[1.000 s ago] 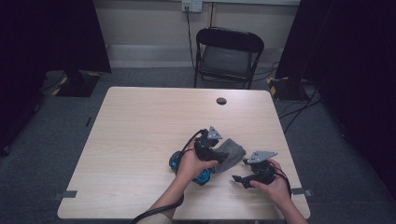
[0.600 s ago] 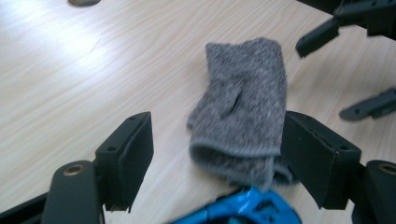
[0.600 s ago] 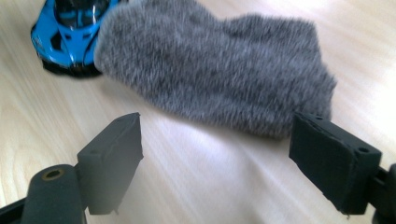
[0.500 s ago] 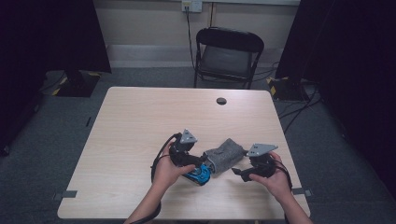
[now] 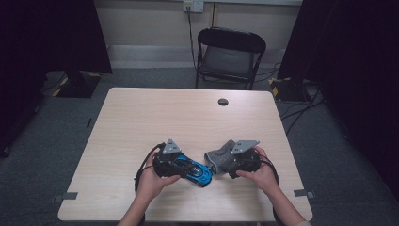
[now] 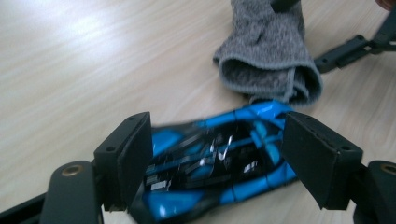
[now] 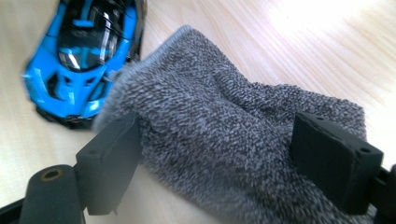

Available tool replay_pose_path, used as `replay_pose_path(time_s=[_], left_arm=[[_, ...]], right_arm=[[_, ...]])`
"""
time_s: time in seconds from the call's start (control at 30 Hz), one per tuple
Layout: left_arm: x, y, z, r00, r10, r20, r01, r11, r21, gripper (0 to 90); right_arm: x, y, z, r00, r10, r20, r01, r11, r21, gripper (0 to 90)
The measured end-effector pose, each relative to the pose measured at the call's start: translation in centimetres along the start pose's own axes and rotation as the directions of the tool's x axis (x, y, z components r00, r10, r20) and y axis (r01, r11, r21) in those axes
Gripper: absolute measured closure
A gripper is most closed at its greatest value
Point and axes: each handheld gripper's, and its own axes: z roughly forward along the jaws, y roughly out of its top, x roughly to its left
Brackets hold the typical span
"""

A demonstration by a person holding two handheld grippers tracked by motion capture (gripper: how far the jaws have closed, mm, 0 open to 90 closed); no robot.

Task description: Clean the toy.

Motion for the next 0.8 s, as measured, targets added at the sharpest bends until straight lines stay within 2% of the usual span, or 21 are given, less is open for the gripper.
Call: replay_pose_path(time_s=[0.07, 0.23, 0.27, 0.3, 0.33, 0.37, 0.4, 0.43, 0.47, 0.5, 0.57, 0.6, 0.63, 0.67, 0.77, 0.8], left_arm=[[0.2, -0.9, -0.2, 1.0000, -0.007, -0.005, 0.007, 1.0000, 0.005, 24.6], [0.5, -1.6, -0.4, 0.9994, -0.027, -0.021, 0.027, 0.9996, -0.007, 24.1], [0.6, -1.9, -0.5, 0.9994, -0.026, -0.023, 0.026, 0.9996, -0.005, 23.6], [0.6, -1.9, -0.5, 0.9994, -0.026, -0.023, 0.026, 0.9996, -0.005, 23.7], [0.7, -2.1, -0.7, 0.9995, -0.020, -0.025, 0.020, 0.9997, -0.010, 23.4], [0.7, -2.1, -0.7, 0.9995, -0.020, -0.025, 0.020, 0.9997, -0.010, 23.4], [0.8, -2.2, -0.7, 0.9992, -0.033, -0.021, 0.033, 0.9994, -0.009, 23.3], [0.8, -2.2, -0.7, 0.9992, -0.033, -0.021, 0.033, 0.9994, -0.009, 22.7], [0.8, -2.2, -0.7, 0.9991, -0.037, -0.020, 0.037, 0.9993, -0.009, 22.6], [0.8, -2.3, -0.7, 0.9991, -0.035, -0.024, 0.035, 0.9993, -0.013, 22.6], [0.8, -2.4, -0.6, 0.9992, -0.037, -0.017, 0.037, 0.9992, -0.014, 22.4], [0.7, -2.5, -0.5, 0.9995, -0.022, -0.025, 0.022, 0.9998, -0.005, 22.6], [0.7, -2.5, -0.5, 0.9995, -0.022, -0.025, 0.022, 0.9998, -0.005, 22.8], [0.7, -2.7, -0.3, 0.9994, -0.022, -0.027, 0.022, 0.9997, -0.006, 23.3], [0.7, -2.8, -0.2, 0.9993, -0.014, -0.034, 0.013, 0.9998, -0.015, 24.1], [0.7, -2.8, -0.1, 0.9992, -0.023, -0.032, 0.022, 0.9995, -0.021, 24.1]], right_arm=[[0.1, 0.2, 0.9, 1.0000, -0.007, 0.006, 0.006, 1.000, 0.028, 17.5], [0.3, 0.2, 1.8, 0.9988, -0.011, 0.048, 0.008, 0.997, 0.072, 26.2], [0.4, 0.0, 2.3, 0.9983, 0.004, 0.058, -0.008, 0.997, 0.078, 30.5], [0.4, 0.0, 2.3, 0.9983, 0.004, 0.058, -0.008, 0.997, 0.078, 30.5], [0.5, 0.0, 2.5, 0.9975, 0.029, 0.064, -0.034, 0.997, 0.072, 34.8], [0.5, 0.0, 2.5, 0.9975, 0.029, 0.064, -0.034, 0.997, 0.072, 34.8], [0.5, 0.1, 2.5, 0.9961, 0.042, 0.078, -0.048, 0.996, 0.080, 43.6], [0.5, 0.1, 2.5, 0.9961, 0.042, 0.078, -0.048, 0.996, 0.080, 43.6], [0.6, 0.4, 2.6, 0.9938, 0.045, 0.102, -0.054, 0.995, 0.088, 53.2], [0.6, 0.4, 2.6, 0.9938, 0.045, 0.102, -0.054, 0.995, 0.088, 53.2], [0.7, 0.5, 2.7, 0.9892, 0.075, 0.125, -0.087, 0.992, 0.087, 62.4], [0.7, 0.6, 2.8, 0.9866, 0.085, 0.139, -0.098, 0.992, 0.086, 66.4], [0.7, 0.6, 2.8, 0.9866, 0.085, 0.139, -0.098, 0.992, 0.086, 66.4], [0.7, 0.7, 2.9, 0.9819, 0.106, 0.157, -0.119, 0.990, 0.075, 68.8], [0.7, 0.8, 3.0, 0.9788, 0.129, 0.159, -0.141, 0.987, 0.071, 68.2], [0.7, 0.9, 3.1, 0.9794, 0.142, 0.143, -0.150, 0.988, 0.046, 63.2]])
